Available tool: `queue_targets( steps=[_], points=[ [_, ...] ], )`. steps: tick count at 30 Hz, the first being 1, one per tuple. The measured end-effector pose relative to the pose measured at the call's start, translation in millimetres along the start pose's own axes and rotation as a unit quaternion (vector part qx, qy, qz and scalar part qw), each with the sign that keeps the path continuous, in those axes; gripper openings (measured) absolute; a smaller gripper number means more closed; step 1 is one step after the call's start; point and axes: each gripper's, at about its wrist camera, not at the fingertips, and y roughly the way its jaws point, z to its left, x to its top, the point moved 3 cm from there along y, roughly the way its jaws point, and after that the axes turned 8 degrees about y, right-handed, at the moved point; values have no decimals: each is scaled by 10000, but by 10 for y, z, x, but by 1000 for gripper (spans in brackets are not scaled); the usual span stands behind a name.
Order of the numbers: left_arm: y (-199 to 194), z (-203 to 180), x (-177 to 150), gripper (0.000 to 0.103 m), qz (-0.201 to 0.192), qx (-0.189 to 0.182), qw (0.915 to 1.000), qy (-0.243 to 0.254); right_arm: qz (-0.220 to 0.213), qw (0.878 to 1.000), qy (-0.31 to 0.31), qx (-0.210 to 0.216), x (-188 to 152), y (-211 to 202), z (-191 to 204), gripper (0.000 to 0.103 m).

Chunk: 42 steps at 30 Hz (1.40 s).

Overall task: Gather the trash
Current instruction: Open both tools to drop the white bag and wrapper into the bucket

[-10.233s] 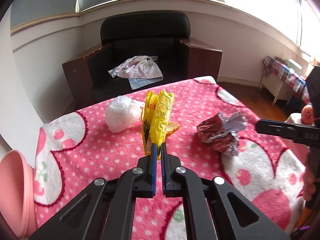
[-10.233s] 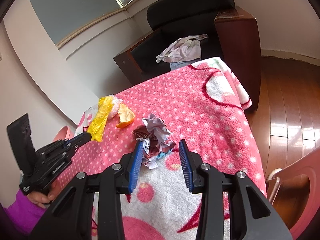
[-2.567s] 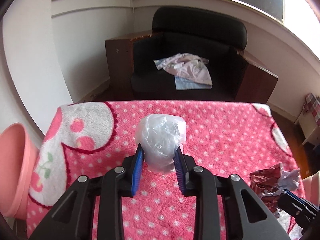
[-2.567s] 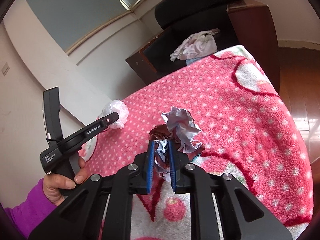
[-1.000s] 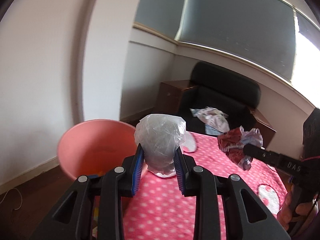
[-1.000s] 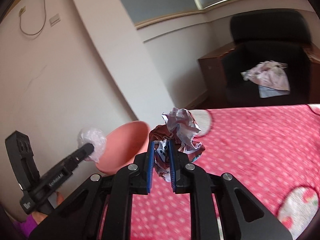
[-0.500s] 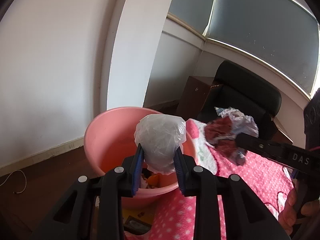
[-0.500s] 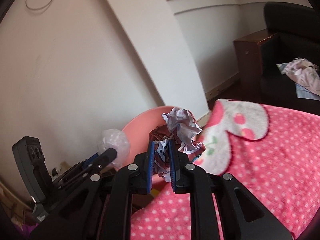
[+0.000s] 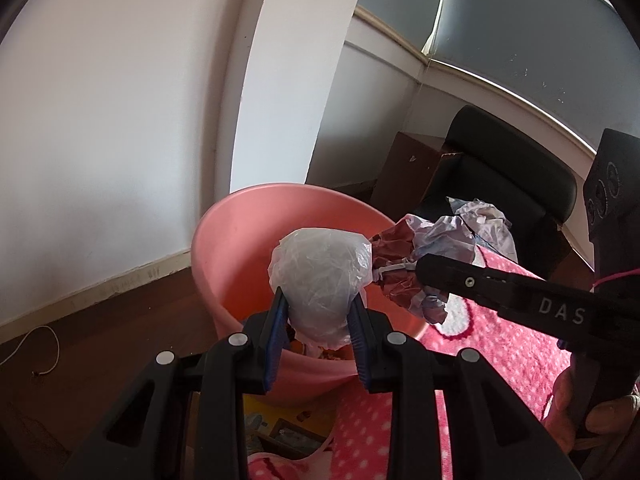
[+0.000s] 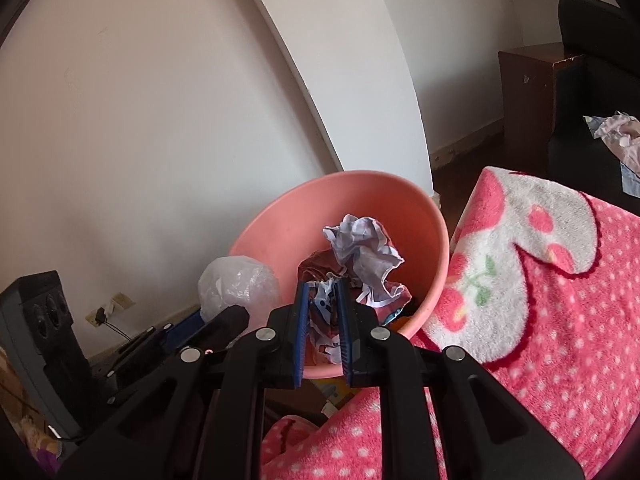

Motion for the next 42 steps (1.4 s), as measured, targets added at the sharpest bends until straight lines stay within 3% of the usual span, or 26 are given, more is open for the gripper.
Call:
queue_targets(
  steps=[12, 25, 30, 42],
  points=[
    [126, 112, -23, 30, 219, 46, 9996, -198, 134, 9999, 0, -73, -16, 158, 34, 15],
    [35, 128, -88, 53, 139, 76, 9997, -208, 187, 9998, 108, -35, -13, 222, -26, 16],
    [32, 138, -88, 55, 179, 104, 9994, -288, 144, 9998, 134, 36, -4, 178, -67, 30],
    [-52, -8, -31, 64, 129, 181, 9996, -145, -240, 9997, 6, 10, -95, -191, -80, 30]
  ],
)
